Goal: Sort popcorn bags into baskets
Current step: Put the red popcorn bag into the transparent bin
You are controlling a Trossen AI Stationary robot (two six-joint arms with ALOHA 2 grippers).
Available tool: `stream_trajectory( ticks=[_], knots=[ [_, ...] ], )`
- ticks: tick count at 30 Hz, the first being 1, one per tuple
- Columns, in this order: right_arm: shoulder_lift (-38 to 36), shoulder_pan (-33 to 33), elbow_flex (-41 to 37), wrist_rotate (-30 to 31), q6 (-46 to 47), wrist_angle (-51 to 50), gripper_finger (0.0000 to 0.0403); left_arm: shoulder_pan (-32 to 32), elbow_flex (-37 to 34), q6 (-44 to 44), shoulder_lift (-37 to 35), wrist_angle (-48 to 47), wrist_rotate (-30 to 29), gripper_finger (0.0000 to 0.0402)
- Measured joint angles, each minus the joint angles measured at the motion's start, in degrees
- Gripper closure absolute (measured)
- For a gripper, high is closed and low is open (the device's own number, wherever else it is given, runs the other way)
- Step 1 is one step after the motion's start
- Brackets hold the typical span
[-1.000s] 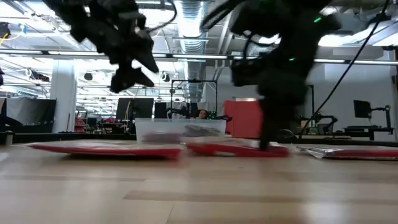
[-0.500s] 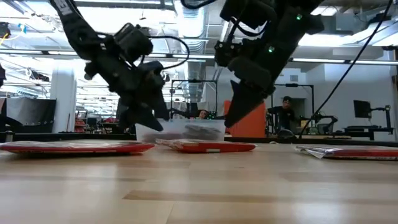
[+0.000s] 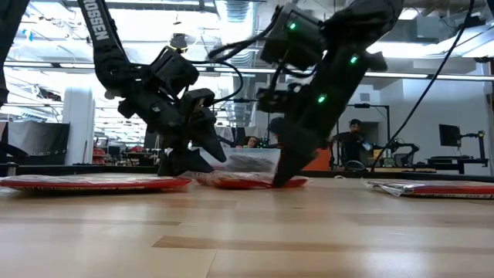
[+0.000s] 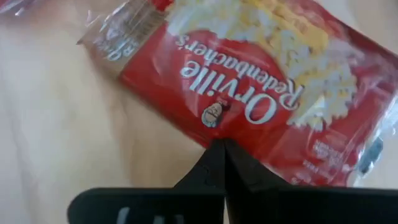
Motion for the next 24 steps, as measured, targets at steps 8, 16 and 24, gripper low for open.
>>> stream_trajectory(
  ticks=[8, 16, 24],
  knots=[
    [1.18, -1.92, 0.0, -1.95, -1.92, 1.2, 0.038, 0.64, 0.8, -0.91, -1.25, -2.68, 6.49, 0.0239],
    [1.31, -1.06, -0.07, -1.07, -4.99, 0.18, 0.0391, 3.05, 0.87, 2.85, -10.39, -10.52, -0.69, 0.0239],
    [0.05, -0.75, -0.36, -1.45, -5.04, 2.43, 0.038, 3.3, 0.78, 4.41, -11.0, -16.79, -4.23, 0.0238]
  ],
)
